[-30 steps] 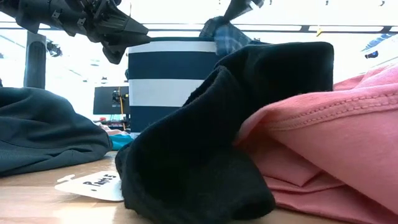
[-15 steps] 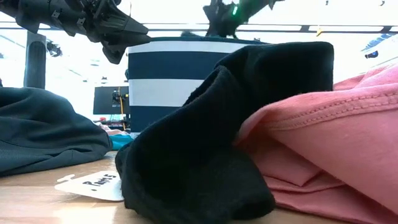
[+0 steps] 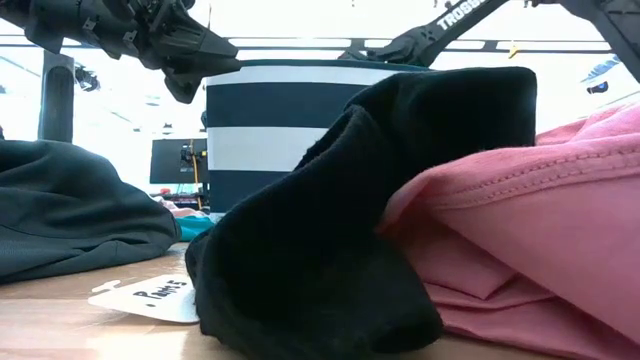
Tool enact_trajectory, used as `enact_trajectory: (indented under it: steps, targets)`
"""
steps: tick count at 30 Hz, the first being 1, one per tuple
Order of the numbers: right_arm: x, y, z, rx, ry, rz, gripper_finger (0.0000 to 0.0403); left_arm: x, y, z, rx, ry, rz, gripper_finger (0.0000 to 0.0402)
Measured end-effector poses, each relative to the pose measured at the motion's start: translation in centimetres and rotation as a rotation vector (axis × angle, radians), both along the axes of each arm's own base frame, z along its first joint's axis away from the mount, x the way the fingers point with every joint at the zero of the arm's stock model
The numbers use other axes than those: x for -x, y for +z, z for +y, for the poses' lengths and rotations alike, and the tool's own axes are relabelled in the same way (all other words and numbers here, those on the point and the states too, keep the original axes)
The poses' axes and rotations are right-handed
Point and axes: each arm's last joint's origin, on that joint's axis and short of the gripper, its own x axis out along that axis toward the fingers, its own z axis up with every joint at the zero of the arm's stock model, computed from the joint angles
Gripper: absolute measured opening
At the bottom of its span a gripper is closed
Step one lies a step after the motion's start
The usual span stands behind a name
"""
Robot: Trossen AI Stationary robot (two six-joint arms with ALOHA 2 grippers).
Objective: Sort clothes
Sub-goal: Put the blue checkered shirt into the blue laundry organizer, then put the blue sock into the blue laundry organizer
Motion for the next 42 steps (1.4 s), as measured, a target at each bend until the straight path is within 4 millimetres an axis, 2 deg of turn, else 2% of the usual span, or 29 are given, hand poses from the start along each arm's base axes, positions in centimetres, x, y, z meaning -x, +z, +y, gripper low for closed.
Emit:
enact_trajectory:
  steps: [3, 6, 11, 17, 20, 23, 27, 33, 38, 42]
  targets:
    - [0.2, 0.1, -0.1, -0.046, -0.030, -0.013, 0.0064, 0.0, 0.0, 0.0, -0.002, 0.000, 0.000, 0.0106]
    - [0.8, 1.6, 0.2, -0.040, -0.023, -0.040, 0.0107, 0.0, 0.0, 0.0, -0.002, 0.000, 0.000, 0.0106]
    - [3.1, 7.1, 1.4, 0.031, 0.046, -0.122, 0.0162, 0.0, 0.0, 0.0, -0.002, 0.000, 0.000, 0.0106]
    - [7.7, 14.6, 4.2, 0.091, 0.046, -0.279, 0.0179, 0.0, 0.0, 0.0, -0.003, 0.004, 0.000, 0.0106]
    - [10.3, 17.1, 6.5, 0.069, 0.051, -0.312, 0.0178, 0.0, 0.0, 0.0, -0.003, 0.004, 0.000, 0.0106]
    - [12.6, 18.3, 8.9, 0.065, 0.055, -0.267, 0.0173, 0.0, 0.0, 0.0, -0.003, 0.007, -0.001, 0.0106]
    - [15.4, 18.4, 12.3, 0.089, -0.018, -0.134, 0.0166, 0.0, 0.0, 0.0, -0.004, 0.010, -0.001, 0.0106]
    - [18.7, 14.8, 16.1, 0.066, -0.151, -0.024, 0.0157, 0.0, 0.0, 0.0, -0.004, 0.010, -0.002, 0.0106]
    - [21.2, 11.3, 18.1, 0.035, -0.225, -0.048, 0.0153, 0.0, 0.1, 0.0, -0.003, 0.010, -0.006, 0.0106]
    - [22.7, 9.6, 18.8, -0.009, -0.249, -0.058, 0.0153, 0.0, 0.1, 0.0, -0.003, 0.009, -0.006, 0.0106]
